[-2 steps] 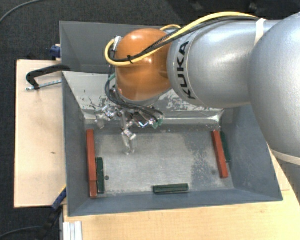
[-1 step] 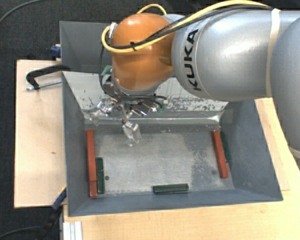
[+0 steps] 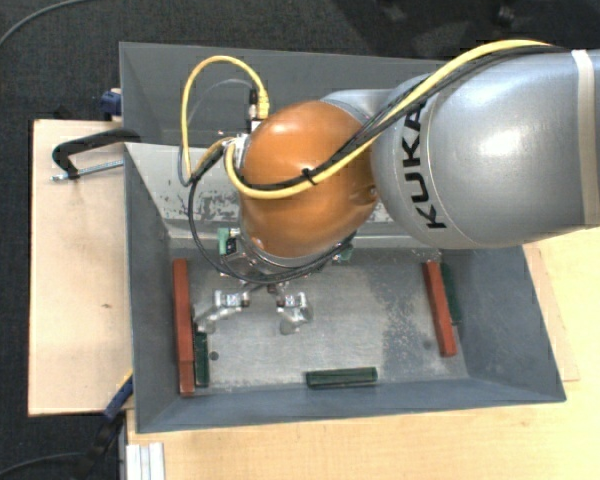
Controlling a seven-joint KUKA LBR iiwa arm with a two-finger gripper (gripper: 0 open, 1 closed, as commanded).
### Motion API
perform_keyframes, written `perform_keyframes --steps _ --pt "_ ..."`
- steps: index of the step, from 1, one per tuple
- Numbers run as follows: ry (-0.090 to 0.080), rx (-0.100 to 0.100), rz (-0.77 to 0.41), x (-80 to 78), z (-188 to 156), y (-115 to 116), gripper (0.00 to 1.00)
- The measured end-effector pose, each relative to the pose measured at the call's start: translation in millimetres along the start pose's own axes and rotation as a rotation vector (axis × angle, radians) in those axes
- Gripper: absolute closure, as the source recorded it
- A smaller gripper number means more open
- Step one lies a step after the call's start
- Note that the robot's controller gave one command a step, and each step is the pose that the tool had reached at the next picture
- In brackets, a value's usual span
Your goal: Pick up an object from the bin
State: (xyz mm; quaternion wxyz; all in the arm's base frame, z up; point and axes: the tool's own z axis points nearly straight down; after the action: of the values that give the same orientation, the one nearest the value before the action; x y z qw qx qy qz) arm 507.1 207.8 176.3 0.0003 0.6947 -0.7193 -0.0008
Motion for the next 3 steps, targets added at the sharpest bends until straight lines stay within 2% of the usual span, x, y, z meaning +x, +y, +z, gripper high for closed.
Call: perform_keyframes --steps 1,2,3 --pt "0.001 -0.003 -0.222 49.3 80 -17 0.0" --pt "0.002 0.005 -0.213 137.5 107 -58 0.0" --pt "0.002 0.012 -0.524 213.8 -60 -49 0.0"
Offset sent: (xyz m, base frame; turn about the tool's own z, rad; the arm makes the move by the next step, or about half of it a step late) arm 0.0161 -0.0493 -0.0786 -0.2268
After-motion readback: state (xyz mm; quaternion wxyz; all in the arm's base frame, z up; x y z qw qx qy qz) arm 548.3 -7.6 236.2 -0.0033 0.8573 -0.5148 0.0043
